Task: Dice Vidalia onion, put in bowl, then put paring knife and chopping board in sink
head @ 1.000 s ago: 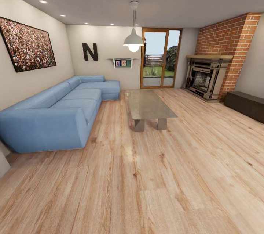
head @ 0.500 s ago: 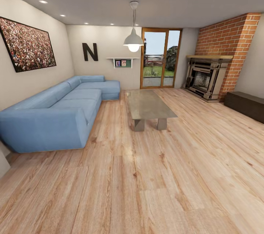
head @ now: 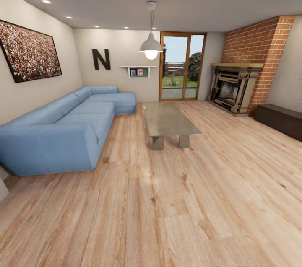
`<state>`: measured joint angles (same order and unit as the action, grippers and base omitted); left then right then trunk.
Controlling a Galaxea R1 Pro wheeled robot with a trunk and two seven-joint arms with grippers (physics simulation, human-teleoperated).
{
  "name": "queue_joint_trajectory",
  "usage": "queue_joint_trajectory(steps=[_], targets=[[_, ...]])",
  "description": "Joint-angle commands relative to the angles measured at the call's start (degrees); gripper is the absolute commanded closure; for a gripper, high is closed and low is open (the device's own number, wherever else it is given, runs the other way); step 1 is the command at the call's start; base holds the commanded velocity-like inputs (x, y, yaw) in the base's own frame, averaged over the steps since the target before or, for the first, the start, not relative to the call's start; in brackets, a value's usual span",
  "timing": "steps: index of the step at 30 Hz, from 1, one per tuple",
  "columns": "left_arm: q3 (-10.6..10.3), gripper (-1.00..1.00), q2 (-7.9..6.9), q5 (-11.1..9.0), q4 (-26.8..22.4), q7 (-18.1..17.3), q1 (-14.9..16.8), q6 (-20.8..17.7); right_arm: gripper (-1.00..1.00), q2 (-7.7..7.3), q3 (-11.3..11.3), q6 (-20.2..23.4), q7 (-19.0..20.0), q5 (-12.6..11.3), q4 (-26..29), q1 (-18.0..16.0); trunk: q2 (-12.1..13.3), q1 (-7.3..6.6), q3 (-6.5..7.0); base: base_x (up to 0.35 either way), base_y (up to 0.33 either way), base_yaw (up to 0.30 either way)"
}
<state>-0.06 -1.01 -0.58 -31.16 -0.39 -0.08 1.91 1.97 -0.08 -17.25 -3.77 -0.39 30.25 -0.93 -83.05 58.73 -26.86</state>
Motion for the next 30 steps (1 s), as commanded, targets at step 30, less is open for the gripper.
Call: queue_joint_trajectory(steps=[30], targets=[[-0.05, -1.0, 0.05, -0.03, 1.57, -0.12, -0.01, 0.67, -1.0, -0.03, 0.17, -0.01, 2.01, -0.05, -0.19, -0.04, -0.03, 0.0, 0.85, 0.0, 0.0, -0.286]])
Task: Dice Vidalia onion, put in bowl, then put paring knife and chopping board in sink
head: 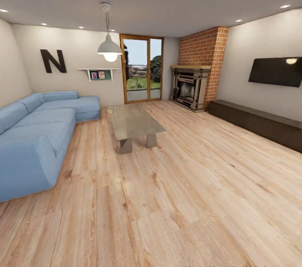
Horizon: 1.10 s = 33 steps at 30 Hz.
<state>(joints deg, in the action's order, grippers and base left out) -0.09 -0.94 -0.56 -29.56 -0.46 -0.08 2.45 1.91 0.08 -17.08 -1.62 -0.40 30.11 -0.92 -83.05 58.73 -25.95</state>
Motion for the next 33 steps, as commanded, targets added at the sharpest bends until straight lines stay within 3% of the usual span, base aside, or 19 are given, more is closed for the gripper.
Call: queue_joint_trajectory(steps=[1, 10, 18, 33], targets=[[-0.01, -1.0, -0.05, -0.06, -0.08, -0.07, -0.01, 0.28, -1.0, 0.02, 0.0, -0.19, -0.14, -0.04, -0.05, -0.04, -0.03, 0.0, -0.02, 0.0, 0.0, -0.294], [-0.08, -1.0, -0.03, -0.06, 0.03, -0.07, -0.01, 0.54, -1.0, -0.04, 0.27, -0.19, -0.21, -0.13, -0.06, -0.04, -0.03, 0.0, 0.24, 0.0, 0.0, -0.294], [-0.09, -1.0, -0.03, -0.06, 0.15, -0.07, -0.01, 0.56, -1.0, 0.01, 2.22, -0.19, -0.15, -0.3, -0.07, -0.04, -0.03, 0.0, 0.47, 0.0, 0.0, -0.294], [-0.09, -1.0, -0.03, -0.06, 0.2, -0.11, -0.01, 0.62, -1.0, 0.02, 2.38, -0.22, -0.19, -0.3, -0.05, -0.04, -0.03, 0.0, 0.9, 0.0, 0.0, -0.294]])
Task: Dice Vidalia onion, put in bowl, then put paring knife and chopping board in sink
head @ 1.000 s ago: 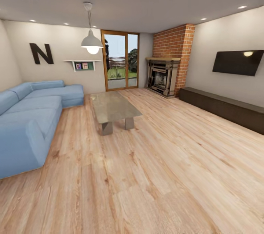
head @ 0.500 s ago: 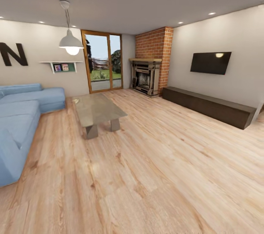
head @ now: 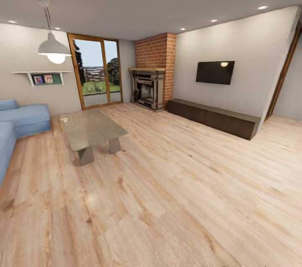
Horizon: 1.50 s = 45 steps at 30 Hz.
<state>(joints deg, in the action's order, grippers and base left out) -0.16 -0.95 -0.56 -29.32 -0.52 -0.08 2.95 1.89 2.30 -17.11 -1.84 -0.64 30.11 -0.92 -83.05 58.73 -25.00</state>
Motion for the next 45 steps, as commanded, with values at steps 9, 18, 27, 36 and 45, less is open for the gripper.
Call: queue_joint_trajectory(steps=[9, 18, 27, 36, 45], targets=[[0.02, -1.0, -0.02, -0.01, -0.1, -0.02, -0.01, 0.05, -1.0, 0.05, 0.16, -0.2, 0.02, -0.06, -0.14, -0.05, -0.03, 0.0, 0.07, 0.0, 0.0, -0.294], [0.07, -1.0, -0.18, 0.03, -0.36, -0.01, -0.01, 0.08, -1.0, 0.05, 0.15, -0.2, 0.04, -0.06, -0.14, -0.05, -0.03, 0.0, 0.07, 0.0, 0.0, -0.294], [0.07, -1.0, -0.19, 0.03, -0.31, -0.01, -0.01, 0.05, -1.0, 0.05, 0.14, -0.2, 0.03, -0.06, -0.14, -0.05, -0.03, 0.0, 0.07, 0.0, 0.0, -0.294], [0.07, -1.0, -0.19, 0.11, -0.38, -0.01, -0.01, 0.04, -1.0, 0.06, 0.09, -0.2, -0.01, -0.06, -0.14, -0.05, -0.03, 0.0, 0.07, 0.114, 0.0, -0.294], [0.09, -1.0, -0.19, 0.12, -0.39, -0.01, -0.01, 0.04, -1.0, 0.11, 0.08, -0.21, 0.0, -0.06, -0.14, -0.05, -0.03, 0.0, 0.07, 0.319, 0.0, -0.294]])
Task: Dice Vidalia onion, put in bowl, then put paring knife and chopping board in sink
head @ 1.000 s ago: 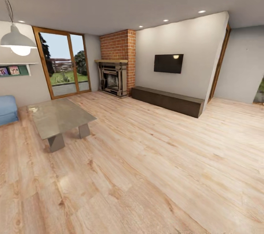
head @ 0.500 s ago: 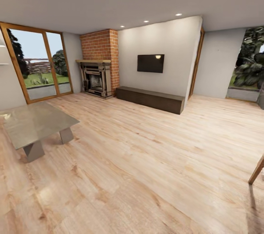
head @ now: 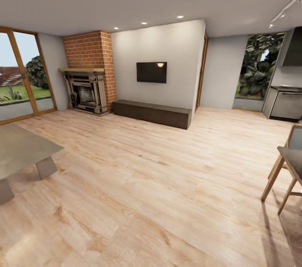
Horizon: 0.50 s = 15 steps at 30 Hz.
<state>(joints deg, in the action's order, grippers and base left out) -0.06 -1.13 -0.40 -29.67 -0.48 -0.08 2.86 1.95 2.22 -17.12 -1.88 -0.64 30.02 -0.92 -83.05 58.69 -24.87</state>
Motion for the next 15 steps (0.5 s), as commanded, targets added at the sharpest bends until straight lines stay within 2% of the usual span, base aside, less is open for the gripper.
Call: queue_joint_trajectory(steps=[1, 15], targets=[[-0.01, -1.0, -0.02, -0.04, -0.04, -0.05, -0.01, 0.12, -1.0, 0.06, 0.16, -0.2, 0.03, -0.06, -0.05, -0.05, -0.02, 0.04, -0.05, 0.344, 0.0, -0.294], [-0.03, -1.0, -0.02, -0.04, -0.04, -0.05, -0.01, 0.12, -1.0, 0.04, 0.23, -0.2, 0.03, -0.06, -0.05, -0.05, -0.02, 0.04, -0.05, 0.345, 0.0, -0.294]])
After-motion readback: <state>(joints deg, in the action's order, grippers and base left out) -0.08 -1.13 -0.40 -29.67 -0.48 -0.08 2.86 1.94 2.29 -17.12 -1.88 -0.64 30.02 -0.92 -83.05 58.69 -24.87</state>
